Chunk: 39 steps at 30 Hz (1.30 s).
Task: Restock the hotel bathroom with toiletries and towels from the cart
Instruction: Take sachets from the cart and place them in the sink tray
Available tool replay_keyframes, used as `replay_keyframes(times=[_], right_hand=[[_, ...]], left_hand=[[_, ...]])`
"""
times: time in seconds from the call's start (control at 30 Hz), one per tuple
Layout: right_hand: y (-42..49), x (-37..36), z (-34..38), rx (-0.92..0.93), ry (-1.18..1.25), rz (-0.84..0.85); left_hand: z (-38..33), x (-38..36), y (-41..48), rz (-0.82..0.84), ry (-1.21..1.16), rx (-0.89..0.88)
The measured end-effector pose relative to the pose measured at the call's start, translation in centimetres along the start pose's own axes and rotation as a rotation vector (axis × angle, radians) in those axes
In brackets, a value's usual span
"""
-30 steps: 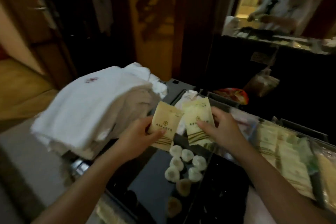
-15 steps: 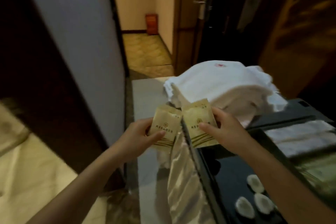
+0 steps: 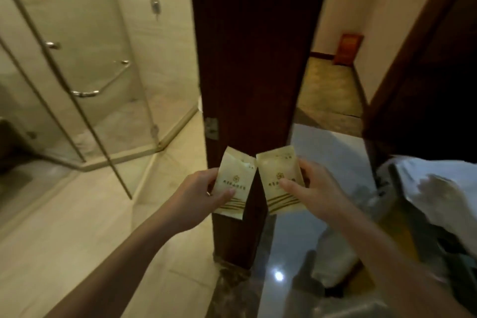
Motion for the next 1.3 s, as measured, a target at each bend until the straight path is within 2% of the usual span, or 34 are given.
replay_keyframes(times=[0.13,0.2,0.43,0.67,1.0,1.2,1.3], right_hand=[[5.9,-8.1,0.6,0.032,0.055,0.115],[8.5,-12.1,1.3,0.055,0.066,0.187],[17.5,-24.1,4.4,0.165,0.158,0.383],[24.7,-34.0,6.4,0.235,0.284,0.562],[33.4,-45.8,7.5,0.195,0.485,0.731],[35.5,-53.1,9.6,0.211,0.541,0.827],[36.8,-57.4,10.8,0.214,0.537,0.879]], left_hand=[[5.0,7.4,-0.2,-0.083,-0.14,0.078],[7.0,10.6,-0.8,-0.139,-0.129,0.085],[14.5,21.7,-3.2,-0.424,-0.199,0.228],[20.1,29.5,-5.0,-0.683,-0.248,0.365],[26.7,36.3,-7.6,-1.12,-0.486,0.519],[30.0,40.1,-10.1,-1.292,-0.545,0.557],[32.3,42.9,-10.8,-1.283,-0.58,0.573]])
Point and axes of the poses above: each hand's wrist, its own y-axis towards the middle knuckle, its own x-axis out of the back of the hand, z = x × y, the point moved 10 cm from there along y, towards the middle knuckle, and after that the axes turned 12 degrees about x, right-handed, at the moved point
